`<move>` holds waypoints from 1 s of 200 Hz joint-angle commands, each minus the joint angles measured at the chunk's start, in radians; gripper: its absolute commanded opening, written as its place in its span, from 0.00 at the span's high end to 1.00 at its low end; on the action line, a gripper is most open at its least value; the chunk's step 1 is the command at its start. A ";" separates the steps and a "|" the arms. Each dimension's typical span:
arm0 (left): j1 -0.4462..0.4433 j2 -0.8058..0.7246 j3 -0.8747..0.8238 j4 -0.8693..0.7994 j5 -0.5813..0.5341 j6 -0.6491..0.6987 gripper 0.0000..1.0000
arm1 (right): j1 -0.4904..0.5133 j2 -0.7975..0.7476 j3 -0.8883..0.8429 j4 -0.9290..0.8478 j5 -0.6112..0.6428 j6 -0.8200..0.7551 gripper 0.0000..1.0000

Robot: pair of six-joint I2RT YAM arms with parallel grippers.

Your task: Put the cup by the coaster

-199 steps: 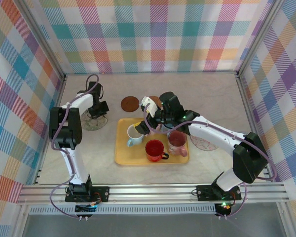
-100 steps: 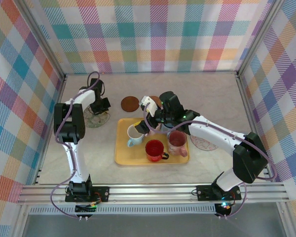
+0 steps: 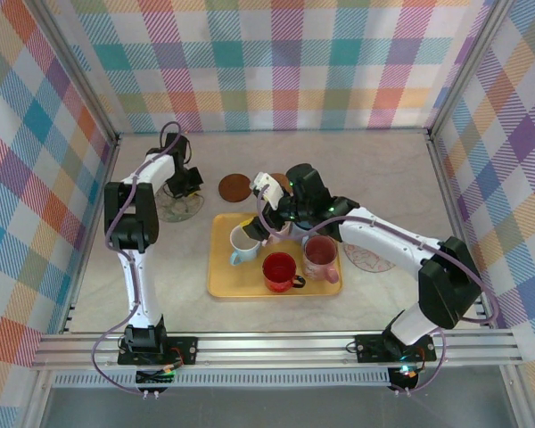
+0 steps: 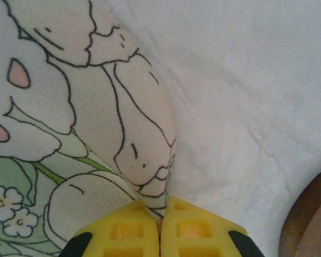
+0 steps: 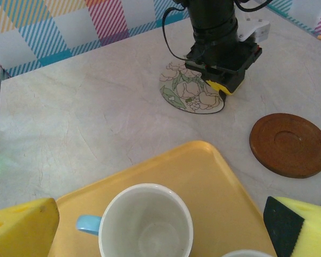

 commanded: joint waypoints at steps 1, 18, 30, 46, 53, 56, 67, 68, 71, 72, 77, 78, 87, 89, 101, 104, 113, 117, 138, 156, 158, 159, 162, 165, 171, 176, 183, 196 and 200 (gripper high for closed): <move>0.000 0.031 0.059 0.045 0.043 -0.007 0.94 | 0.006 0.012 0.022 0.001 -0.010 -0.020 0.01; 0.000 0.044 0.075 0.046 0.052 -0.013 0.94 | 0.007 0.012 0.022 0.000 -0.010 -0.017 0.01; 0.000 0.052 0.088 0.045 0.050 -0.015 0.94 | 0.006 0.012 0.021 -0.001 -0.009 -0.016 0.01; -0.001 0.057 0.098 0.043 0.046 -0.018 0.94 | 0.007 0.010 0.019 -0.001 -0.010 -0.020 0.01; -0.001 0.060 0.100 0.043 0.040 -0.020 0.94 | 0.007 0.009 0.016 -0.005 -0.009 -0.020 0.01; -0.001 0.061 0.099 0.044 0.038 -0.021 0.93 | 0.007 0.008 0.016 -0.006 -0.007 -0.021 0.01; 0.000 0.063 0.101 0.046 0.029 -0.024 0.93 | 0.007 0.005 0.015 -0.009 -0.004 -0.022 0.01; 0.000 0.063 0.101 0.047 0.028 -0.024 0.93 | 0.007 0.005 0.015 -0.009 -0.004 -0.022 0.02; 0.000 0.063 0.101 0.048 0.026 -0.024 0.93 | 0.007 0.005 0.014 -0.010 -0.004 -0.023 0.01; 0.000 0.063 0.102 0.048 0.024 -0.024 0.93 | 0.007 0.005 0.013 -0.009 -0.004 -0.023 0.01; 0.000 0.065 0.103 0.048 0.019 -0.023 0.93 | 0.007 0.003 0.013 -0.009 -0.004 -0.025 0.01; 0.000 0.066 0.103 0.048 0.018 -0.023 0.93 | 0.007 0.003 0.012 -0.009 -0.004 -0.025 0.01; 0.002 0.070 0.110 0.048 0.008 -0.024 0.93 | 0.007 0.003 0.012 -0.012 -0.004 -0.028 0.01; 0.002 0.072 0.111 0.047 0.007 -0.025 0.93 | 0.007 0.003 0.013 -0.013 -0.003 -0.028 0.01; 0.003 0.080 0.123 0.042 -0.004 -0.028 0.92 | 0.007 0.002 0.014 -0.018 0.002 -0.030 0.01; 0.003 0.082 0.126 0.040 -0.006 -0.029 0.92 | 0.007 0.002 0.013 -0.019 0.002 -0.030 0.01; 0.005 0.089 0.137 0.032 -0.014 -0.032 0.91 | 0.007 0.001 0.013 -0.020 0.003 -0.032 0.01; 0.005 0.091 0.142 0.030 -0.017 -0.033 0.91 | 0.007 0.001 0.013 -0.021 0.003 -0.034 0.01; 0.008 0.094 0.146 0.034 -0.038 -0.045 0.90 | 0.006 0.000 0.015 -0.027 0.016 -0.040 0.01; 0.009 0.097 0.156 0.032 -0.049 -0.047 0.89 | 0.006 0.000 0.017 -0.032 0.016 -0.045 0.01; 0.009 0.097 0.157 0.031 -0.051 -0.047 0.89 | 0.006 0.000 0.016 -0.033 0.016 -0.045 0.01; 0.010 0.099 0.158 0.031 -0.052 -0.047 0.89 | 0.006 0.001 0.016 -0.034 0.016 -0.046 0.01; 0.009 0.100 0.159 0.031 -0.057 -0.048 0.89 | 0.007 0.001 0.017 -0.035 0.016 -0.046 0.01; 0.010 0.100 0.160 0.031 -0.060 -0.048 0.89 | 0.007 0.001 0.019 -0.037 0.016 -0.048 0.01; 0.011 0.101 0.161 0.029 -0.069 -0.048 0.89 | 0.007 0.003 0.021 -0.039 0.017 -0.049 0.01; 0.010 0.101 0.163 0.027 -0.078 -0.050 0.89 | 0.007 0.003 0.023 -0.040 0.019 -0.050 0.01; 0.012 0.102 0.164 0.022 -0.092 -0.050 0.89 | 0.007 0.003 0.022 -0.040 0.020 -0.050 0.01; 0.013 0.103 0.165 0.013 -0.120 -0.051 0.89 | 0.007 0.005 0.022 -0.040 0.019 -0.050 0.01; 0.014 0.102 0.165 0.011 -0.125 -0.052 0.89 | 0.007 0.004 0.022 -0.039 0.019 -0.050 0.01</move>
